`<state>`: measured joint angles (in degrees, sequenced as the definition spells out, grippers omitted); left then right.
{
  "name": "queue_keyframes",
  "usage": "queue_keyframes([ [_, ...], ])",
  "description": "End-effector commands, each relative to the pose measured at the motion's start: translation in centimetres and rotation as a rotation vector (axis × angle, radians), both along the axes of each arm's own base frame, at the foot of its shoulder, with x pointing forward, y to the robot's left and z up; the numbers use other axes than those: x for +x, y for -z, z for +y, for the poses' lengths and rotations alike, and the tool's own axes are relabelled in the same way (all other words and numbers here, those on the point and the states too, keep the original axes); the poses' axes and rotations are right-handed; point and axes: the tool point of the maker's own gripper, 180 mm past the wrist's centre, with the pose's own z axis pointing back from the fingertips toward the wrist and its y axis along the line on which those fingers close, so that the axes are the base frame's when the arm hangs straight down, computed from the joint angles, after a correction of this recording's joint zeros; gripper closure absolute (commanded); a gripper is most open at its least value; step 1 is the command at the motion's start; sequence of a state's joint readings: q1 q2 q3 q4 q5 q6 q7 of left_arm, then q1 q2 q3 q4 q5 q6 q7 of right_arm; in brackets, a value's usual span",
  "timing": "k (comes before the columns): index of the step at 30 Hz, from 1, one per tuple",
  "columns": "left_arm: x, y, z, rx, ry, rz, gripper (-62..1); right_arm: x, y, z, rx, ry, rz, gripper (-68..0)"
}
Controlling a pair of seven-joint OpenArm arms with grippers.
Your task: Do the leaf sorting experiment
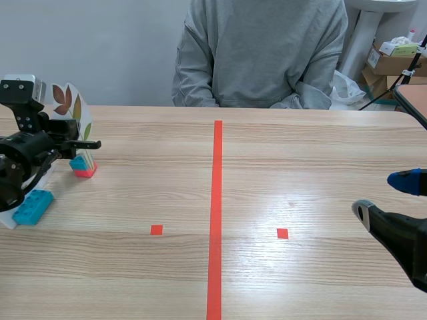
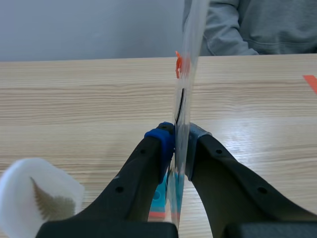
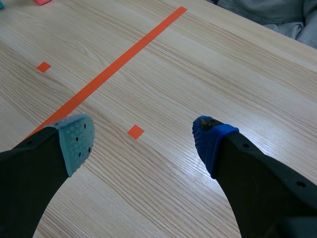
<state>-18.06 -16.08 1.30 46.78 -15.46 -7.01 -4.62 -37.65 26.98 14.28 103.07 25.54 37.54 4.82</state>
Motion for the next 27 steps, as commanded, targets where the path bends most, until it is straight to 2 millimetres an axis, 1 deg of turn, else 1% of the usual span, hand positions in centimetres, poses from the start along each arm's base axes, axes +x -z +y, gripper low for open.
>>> queue_keyframes([
  [1, 1.2, -2.1, 0.9, 0.004, -0.020, -0.059, -4.1, 0.5, -1.0, 0.0, 0.020, 0.003, -0.034, -41.1],
  [5, 1.7, -1.9, 2.4, 0.006, -0.074, -0.054, -4.1, 0.5, -1.0, 0.0, 0.020, 0.003, -0.033, -41.1],
  [12, 2.1, -1.5, 4.0, -0.001, -0.131, -0.042, -4.1, 0.5, -1.0, 0.0, 0.020, 0.003, -0.033, -41.1],
  [27, 2.0, -1.3, 4.0, 0.023, -0.129, -0.036, -4.3, 0.5, -1.0, 0.0, 0.020, 0.003, -0.034, -41.1],
])
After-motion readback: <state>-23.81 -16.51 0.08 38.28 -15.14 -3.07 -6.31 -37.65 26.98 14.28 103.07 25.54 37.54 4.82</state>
